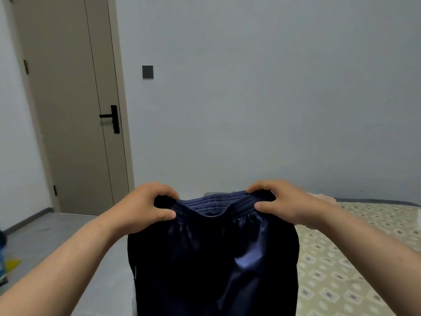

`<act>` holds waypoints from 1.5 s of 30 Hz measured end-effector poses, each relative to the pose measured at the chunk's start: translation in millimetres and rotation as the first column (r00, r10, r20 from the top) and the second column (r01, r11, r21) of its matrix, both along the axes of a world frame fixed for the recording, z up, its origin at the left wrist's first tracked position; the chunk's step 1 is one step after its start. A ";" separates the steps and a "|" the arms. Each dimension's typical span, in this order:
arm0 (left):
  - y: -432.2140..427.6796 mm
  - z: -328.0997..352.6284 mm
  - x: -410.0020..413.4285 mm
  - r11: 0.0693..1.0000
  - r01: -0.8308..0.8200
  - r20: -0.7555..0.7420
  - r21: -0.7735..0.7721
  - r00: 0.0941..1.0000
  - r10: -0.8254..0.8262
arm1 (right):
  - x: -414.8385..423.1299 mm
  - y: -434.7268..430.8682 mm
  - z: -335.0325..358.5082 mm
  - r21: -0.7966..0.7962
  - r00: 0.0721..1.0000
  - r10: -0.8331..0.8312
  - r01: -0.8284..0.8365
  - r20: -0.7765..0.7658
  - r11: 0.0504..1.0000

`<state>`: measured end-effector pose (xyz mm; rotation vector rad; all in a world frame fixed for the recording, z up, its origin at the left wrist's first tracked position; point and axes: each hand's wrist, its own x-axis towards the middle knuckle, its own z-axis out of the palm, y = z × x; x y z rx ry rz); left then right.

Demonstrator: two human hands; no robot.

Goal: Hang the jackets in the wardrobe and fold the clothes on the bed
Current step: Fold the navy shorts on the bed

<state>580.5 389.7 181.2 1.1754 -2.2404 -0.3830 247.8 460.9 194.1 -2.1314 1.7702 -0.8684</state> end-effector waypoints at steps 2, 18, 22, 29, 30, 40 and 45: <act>-2.0 2.3 1.2 1.000 -0.031 0.089 -0.003 0.996 0.031 | -1.5 -3.6 2.0 -0.006 0.998 0.005 -0.006 -0.064 1.000; -18.0 -14.9 -9.0 0.806 0.002 -0.548 0.592 0.734 0.401 | 12.1 -32.8 -18.2 0.218 0.740 -0.266 0.164 0.618 0.962; -11.4 -27.1 -38.1 0.638 0.146 -0.598 0.756 0.552 0.582 | 49.1 -38.4 -39.2 0.402 0.360 -0.382 0.023 0.851 0.915; 28.4 -51.9 -89.0 0.756 0.250 -0.737 0.605 0.536 0.412 | 107.7 -37.8 -82.1 0.215 0.475 -0.165 -0.053 0.864 0.975; 32.4 -55.0 -89.9 0.755 0.293 -0.760 0.586 0.522 0.387 | 111.3 -35.9 -85.9 0.180 0.486 -0.119 -0.081 0.866 0.980; 26.1 -87.2 -75.2 0.664 0.475 -0.799 0.578 0.494 0.342 | 106.4 -27.6 -103.5 -0.009 0.709 0.019 -0.017 0.705 1.000; 13.2 -111.1 -71.3 0.885 0.083 -0.818 0.458 0.430 0.383 | 102.3 -31.2 -99.0 0.046 0.545 -0.013 -0.047 0.839 0.998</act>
